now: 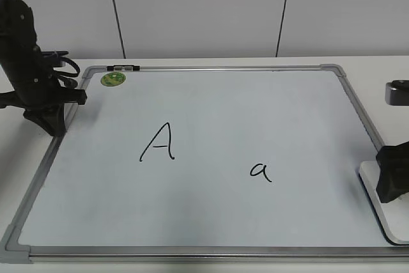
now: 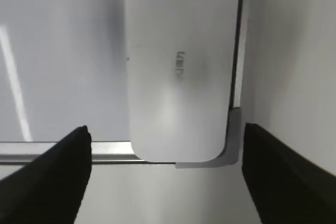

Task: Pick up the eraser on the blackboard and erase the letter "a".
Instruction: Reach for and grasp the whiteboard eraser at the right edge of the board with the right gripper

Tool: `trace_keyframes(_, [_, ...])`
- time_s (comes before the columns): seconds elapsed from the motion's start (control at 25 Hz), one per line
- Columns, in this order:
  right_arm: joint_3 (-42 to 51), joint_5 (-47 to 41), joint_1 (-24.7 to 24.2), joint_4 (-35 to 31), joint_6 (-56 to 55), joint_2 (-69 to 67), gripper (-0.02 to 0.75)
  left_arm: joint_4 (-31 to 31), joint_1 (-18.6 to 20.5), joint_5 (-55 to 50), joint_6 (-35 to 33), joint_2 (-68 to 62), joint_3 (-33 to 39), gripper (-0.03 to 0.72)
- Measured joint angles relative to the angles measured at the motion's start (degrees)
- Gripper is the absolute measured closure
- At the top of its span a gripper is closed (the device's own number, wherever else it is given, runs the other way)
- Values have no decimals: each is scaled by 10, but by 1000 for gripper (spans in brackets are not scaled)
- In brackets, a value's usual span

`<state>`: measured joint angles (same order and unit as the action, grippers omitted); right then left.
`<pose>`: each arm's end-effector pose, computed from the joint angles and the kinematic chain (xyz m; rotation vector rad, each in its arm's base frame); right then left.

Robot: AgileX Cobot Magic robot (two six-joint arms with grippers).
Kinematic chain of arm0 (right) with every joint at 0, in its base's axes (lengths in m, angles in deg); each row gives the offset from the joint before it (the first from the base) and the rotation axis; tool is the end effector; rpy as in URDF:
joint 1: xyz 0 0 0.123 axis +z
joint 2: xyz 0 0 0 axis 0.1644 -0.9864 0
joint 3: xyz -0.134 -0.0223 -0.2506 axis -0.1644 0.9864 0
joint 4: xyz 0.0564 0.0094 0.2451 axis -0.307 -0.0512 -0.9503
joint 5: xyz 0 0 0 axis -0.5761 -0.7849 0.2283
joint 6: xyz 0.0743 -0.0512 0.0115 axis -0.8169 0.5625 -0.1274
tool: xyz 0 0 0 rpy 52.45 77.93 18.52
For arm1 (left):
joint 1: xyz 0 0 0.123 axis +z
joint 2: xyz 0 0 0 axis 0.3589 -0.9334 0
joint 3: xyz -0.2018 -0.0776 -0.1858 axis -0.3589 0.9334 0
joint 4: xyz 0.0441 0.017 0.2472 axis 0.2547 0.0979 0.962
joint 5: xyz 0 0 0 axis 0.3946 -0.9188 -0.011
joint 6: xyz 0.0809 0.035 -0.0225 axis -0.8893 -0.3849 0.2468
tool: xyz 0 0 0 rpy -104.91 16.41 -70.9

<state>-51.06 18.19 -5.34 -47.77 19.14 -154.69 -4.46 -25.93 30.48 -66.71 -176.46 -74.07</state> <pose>0.2499 0.0187 0.2039 0.0000 3.0290 0.0243 0.4398 -0.0406 0.1319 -0.0853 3.0775 -0.0606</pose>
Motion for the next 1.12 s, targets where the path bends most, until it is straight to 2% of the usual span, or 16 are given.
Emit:
trace_keyframes(0.2, [-2, 14, -32, -12, 4, -18, 65, 0, 0, 0, 0, 0, 0, 643])
trace_keyframes(0.4, [-5, 29, -32, -35, 20, -42, 69, -2, 0, -1, 0, 0, 0, 642])
trace_keyframes(0.96, [-17, 75, -32, -35, 21, -122, 73, -5, 0, -1, 0, 0, 0, 637])
trace_keyframes(1.12, [-21, 77, -32, -32, 21, -141, 95, -5, 0, -1, 0, 0, 0, 635])
